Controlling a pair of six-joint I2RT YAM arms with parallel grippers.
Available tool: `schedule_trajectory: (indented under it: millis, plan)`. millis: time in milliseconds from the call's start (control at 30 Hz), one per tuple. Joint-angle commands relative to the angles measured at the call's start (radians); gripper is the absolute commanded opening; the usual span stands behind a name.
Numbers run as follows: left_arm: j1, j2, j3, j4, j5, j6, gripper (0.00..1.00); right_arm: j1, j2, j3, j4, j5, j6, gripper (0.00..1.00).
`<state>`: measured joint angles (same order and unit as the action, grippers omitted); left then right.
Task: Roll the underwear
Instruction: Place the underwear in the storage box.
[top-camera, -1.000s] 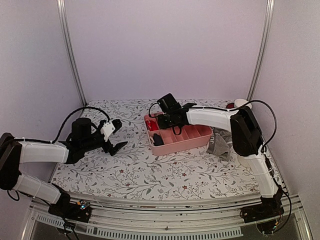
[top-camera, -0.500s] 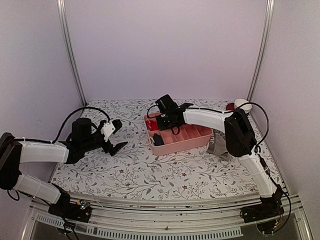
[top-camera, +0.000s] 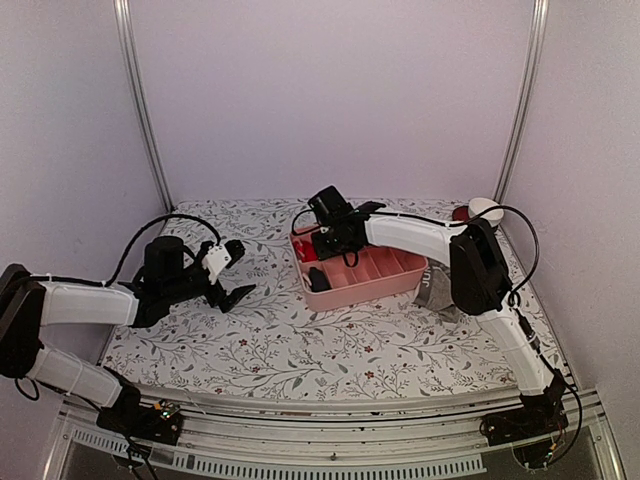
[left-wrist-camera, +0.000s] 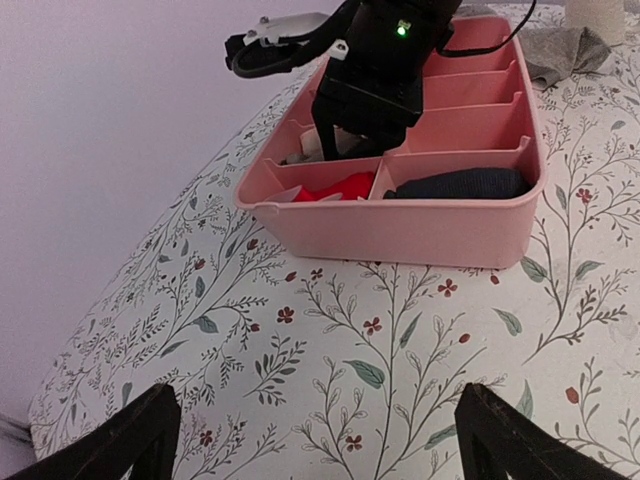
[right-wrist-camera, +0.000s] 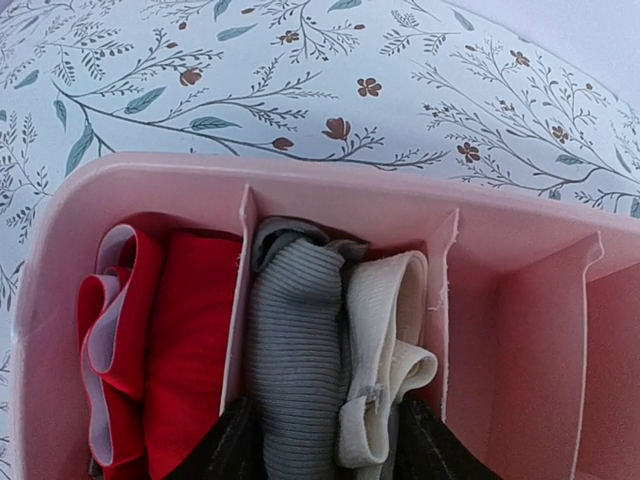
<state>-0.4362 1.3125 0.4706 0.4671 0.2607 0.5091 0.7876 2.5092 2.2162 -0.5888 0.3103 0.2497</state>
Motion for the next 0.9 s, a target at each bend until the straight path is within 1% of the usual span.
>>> schedule_trajectory:
  millis: [0,67,200,367,400,433,467,567,600,633,700,867]
  plan:
    - [0.011,0.010,-0.001,0.016,0.010,0.009,0.98,0.015,-0.057,-0.020,-0.082,0.044,-0.028,0.51]
    - [0.011,0.010,-0.001,0.016,0.009,0.009,0.98,0.019,-0.085,-0.018,-0.069,0.054,-0.035,0.55]
    - [0.012,0.008,-0.001,0.016,0.011,0.009,0.98,0.021,-0.110,-0.015,-0.061,0.092,-0.049,0.60]
    - [0.011,0.010,-0.001,0.016,0.012,0.011,0.98,0.025,-0.110,-0.019,-0.071,0.129,-0.057,0.60]
    - [0.012,0.011,-0.001,0.016,0.013,0.011,0.98,0.028,-0.108,-0.020,-0.069,0.133,-0.062,0.57]
    - [0.011,0.011,-0.001,0.016,0.013,0.011,0.98,0.031,-0.103,-0.020,-0.067,0.138,-0.066,0.53]
    - [0.012,0.011,-0.001,0.016,0.014,0.011,0.98,0.034,-0.098,-0.020,-0.060,0.146,-0.069,0.46]
    - [0.012,0.011,-0.001,0.015,0.013,0.011,0.98,0.039,-0.077,-0.019,-0.040,0.182,-0.083,0.16]
    - [0.012,0.010,-0.001,0.015,0.012,0.011,0.98,0.040,-0.069,-0.018,-0.032,0.192,-0.089,0.10]
    - [0.010,0.010,-0.001,0.015,0.012,0.011,0.98,0.040,-0.061,-0.018,-0.024,0.205,-0.092,0.05]
    - [0.011,0.009,-0.001,0.015,0.014,0.012,0.98,0.040,-0.041,-0.016,-0.013,0.215,-0.102,0.03]
    - [0.011,0.017,0.000,0.015,0.015,0.014,0.98,0.040,-0.006,-0.016,-0.005,0.188,-0.106,0.03]
